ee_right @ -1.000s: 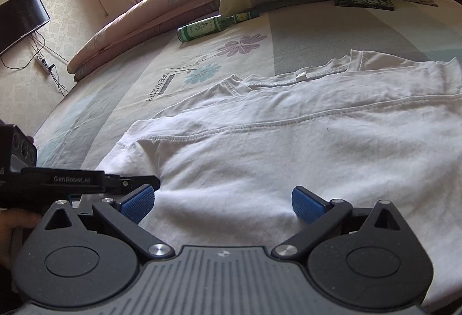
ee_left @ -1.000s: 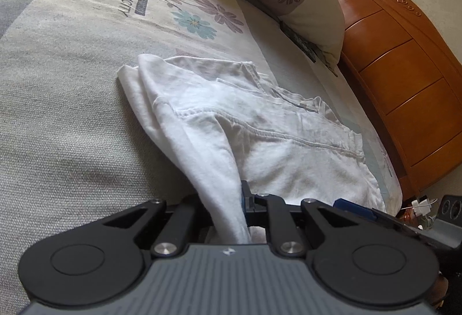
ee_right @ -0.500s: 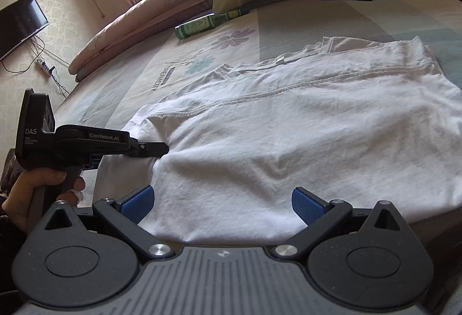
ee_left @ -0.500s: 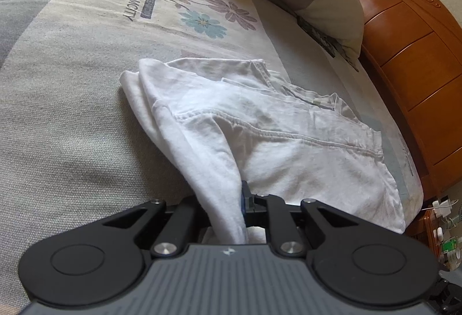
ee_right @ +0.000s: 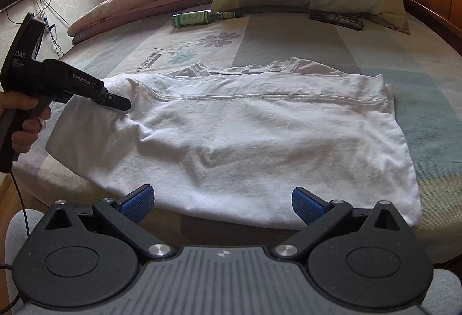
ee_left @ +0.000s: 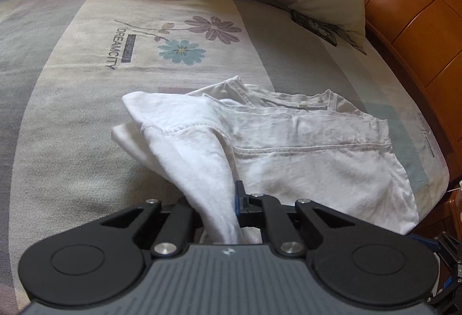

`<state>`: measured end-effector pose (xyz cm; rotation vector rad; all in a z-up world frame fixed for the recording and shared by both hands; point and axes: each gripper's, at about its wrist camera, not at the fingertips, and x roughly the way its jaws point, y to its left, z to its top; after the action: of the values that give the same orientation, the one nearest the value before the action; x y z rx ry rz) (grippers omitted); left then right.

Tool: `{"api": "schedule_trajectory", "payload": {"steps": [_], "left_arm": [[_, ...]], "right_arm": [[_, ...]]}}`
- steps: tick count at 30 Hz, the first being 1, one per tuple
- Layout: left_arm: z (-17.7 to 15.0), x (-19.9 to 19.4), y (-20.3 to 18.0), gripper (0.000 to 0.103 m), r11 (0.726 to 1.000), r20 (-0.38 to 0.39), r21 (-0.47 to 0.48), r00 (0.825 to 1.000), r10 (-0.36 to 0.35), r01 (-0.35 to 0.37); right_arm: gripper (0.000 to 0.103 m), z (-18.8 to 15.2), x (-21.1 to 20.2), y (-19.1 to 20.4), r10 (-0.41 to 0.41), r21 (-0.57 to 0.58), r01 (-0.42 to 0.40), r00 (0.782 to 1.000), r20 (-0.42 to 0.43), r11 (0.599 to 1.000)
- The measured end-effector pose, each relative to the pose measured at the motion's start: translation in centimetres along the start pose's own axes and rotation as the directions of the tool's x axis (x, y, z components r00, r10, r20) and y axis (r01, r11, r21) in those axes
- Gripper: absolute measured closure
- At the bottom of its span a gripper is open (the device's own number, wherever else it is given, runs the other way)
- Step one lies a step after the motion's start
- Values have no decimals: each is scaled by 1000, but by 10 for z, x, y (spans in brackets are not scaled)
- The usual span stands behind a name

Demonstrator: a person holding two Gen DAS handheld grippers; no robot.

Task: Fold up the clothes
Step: 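Lift the held shirt edge upward with the left gripper, then fold the held edge over the shirt body with the left gripper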

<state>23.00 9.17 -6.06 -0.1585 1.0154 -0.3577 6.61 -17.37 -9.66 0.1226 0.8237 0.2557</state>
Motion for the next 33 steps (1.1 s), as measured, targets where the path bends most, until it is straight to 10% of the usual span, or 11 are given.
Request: {"api": "schedule_trajectory", "payload": {"steps": [20, 33], "left_arm": [[52, 4, -164, 97, 980, -46, 162, 993, -111, 117], [48, 72, -258, 97, 955, -173, 281, 984, -46, 94]], "right_arm": [[0, -9, -77, -45, -9, 2, 9, 986, 164, 1000], [0, -18, -95, -79, -31, 53, 21, 980, 196, 998]]}}
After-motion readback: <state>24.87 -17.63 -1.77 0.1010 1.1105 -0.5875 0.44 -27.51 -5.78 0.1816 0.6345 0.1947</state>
